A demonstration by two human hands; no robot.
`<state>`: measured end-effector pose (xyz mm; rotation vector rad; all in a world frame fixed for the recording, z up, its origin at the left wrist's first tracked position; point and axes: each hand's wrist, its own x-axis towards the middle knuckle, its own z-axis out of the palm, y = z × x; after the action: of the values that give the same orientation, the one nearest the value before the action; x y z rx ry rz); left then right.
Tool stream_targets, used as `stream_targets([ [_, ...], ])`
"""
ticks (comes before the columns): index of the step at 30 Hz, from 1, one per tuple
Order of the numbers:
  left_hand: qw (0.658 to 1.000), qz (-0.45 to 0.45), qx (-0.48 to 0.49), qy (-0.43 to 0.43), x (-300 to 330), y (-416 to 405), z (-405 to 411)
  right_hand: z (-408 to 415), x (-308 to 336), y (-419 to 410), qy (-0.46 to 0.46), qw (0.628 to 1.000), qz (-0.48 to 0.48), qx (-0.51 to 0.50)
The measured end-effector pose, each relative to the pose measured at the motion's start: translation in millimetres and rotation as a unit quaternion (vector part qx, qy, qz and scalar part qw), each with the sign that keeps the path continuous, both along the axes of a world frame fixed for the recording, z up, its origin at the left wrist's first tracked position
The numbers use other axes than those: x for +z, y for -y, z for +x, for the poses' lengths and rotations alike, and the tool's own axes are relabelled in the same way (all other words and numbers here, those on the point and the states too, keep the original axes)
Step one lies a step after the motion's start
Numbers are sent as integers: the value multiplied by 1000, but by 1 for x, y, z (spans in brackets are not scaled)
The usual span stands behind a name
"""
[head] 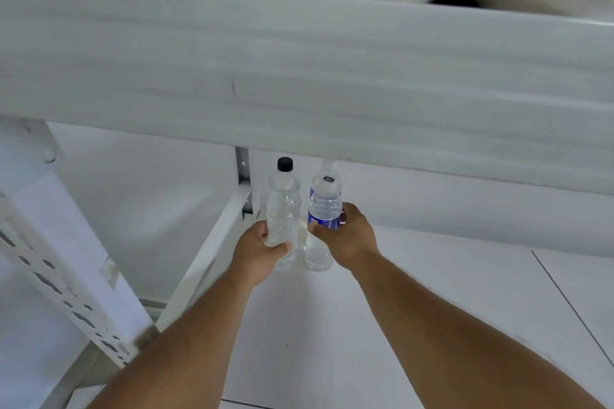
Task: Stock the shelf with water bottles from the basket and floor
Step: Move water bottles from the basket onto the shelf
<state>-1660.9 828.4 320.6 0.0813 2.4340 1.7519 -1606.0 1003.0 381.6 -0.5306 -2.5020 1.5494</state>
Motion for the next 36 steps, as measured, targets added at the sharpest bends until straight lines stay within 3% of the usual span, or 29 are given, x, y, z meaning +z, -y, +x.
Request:
stream_targets([
  [15,998,-53,0,16,4,-2,14,9,-7,-7,51,998,-25,13],
  [22,982,-186,-15,16,16,13,56,42,0,-4,99,995,-7,1],
  [25,956,-284,-65,-14,28,19,83,70,7,8,120,990,66,21],
  [29,896,-417,-140,-62,49,28,123,114,13,30,144,956,241,88],
  [33,852,-479,-185,-103,62,37,166,162,12,52,157,899,376,160],
  [36,846,-486,-194,-104,69,45,192,191,14,62,163,873,418,193],
])
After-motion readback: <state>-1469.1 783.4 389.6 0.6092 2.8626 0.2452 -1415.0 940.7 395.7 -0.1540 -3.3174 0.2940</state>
